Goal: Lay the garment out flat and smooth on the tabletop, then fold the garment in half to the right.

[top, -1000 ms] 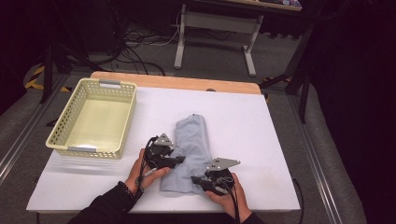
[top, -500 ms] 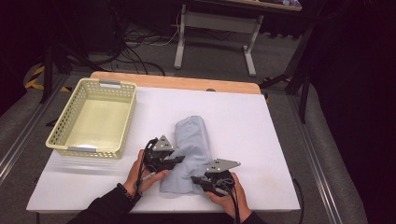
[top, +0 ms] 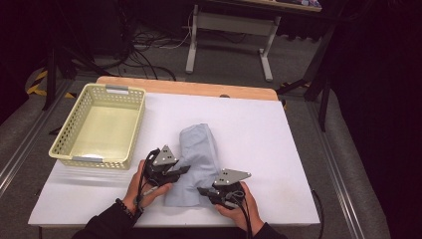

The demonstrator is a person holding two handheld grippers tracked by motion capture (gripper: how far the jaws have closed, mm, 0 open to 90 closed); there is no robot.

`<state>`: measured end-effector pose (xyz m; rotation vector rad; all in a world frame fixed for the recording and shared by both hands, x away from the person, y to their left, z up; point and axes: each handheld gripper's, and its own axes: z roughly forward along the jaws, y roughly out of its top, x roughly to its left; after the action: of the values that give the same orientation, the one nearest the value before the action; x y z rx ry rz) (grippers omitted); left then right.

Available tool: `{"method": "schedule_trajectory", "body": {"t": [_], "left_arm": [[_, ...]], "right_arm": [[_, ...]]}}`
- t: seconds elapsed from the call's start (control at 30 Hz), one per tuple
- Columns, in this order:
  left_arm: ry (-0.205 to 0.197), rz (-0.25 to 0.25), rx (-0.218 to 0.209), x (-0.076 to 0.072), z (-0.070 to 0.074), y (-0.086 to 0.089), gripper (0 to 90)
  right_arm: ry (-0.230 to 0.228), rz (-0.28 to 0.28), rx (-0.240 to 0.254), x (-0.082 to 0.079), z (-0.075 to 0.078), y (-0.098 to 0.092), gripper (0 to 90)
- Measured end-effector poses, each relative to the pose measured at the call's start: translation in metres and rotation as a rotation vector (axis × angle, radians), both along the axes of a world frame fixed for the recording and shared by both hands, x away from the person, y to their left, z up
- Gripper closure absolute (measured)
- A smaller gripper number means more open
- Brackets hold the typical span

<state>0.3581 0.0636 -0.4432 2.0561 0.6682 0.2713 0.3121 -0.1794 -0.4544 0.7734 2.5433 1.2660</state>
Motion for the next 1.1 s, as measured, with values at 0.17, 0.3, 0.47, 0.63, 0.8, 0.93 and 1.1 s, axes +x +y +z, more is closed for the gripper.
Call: {"method": "schedule_trajectory", "body": {"t": [0.17,0.3,0.47,0.63,0.8,0.93,1.1], "left_arm": [[-0.026,0.001,0.006,-0.005,0.004,0.002,70.5],[-0.029,0.005,0.0,-0.006,0.005,0.002,70.6],[-0.029,0.003,-0.007,-0.005,0.006,0.001,70.7],[-0.034,0.0,-0.002,-0.006,0.006,0.001,70.8],[-0.046,-0.002,0.005,-0.007,0.008,-0.001,70.9],[-0.054,-0.002,0.012,-0.009,0.009,-0.002,70.8],[-0.065,-0.005,0.01,-0.01,0.013,-0.002,70.8]], "right_arm": [[-0.014,0.004,0.004,-0.001,0.002,0.001,76.9],[-0.022,0.007,0.005,-0.002,0.002,0.001,76.8],[-0.02,0.001,0.011,-0.001,0.002,-0.001,76.8],[-0.021,-0.002,0.012,-0.002,0.002,-0.001,76.9],[-0.029,-0.002,0.011,-0.004,0.003,-0.002,76.8],[-0.035,-0.002,0.009,-0.005,0.004,-0.002,76.9],[-0.045,0.003,0.015,-0.005,0.006,-0.002,76.8]]}}
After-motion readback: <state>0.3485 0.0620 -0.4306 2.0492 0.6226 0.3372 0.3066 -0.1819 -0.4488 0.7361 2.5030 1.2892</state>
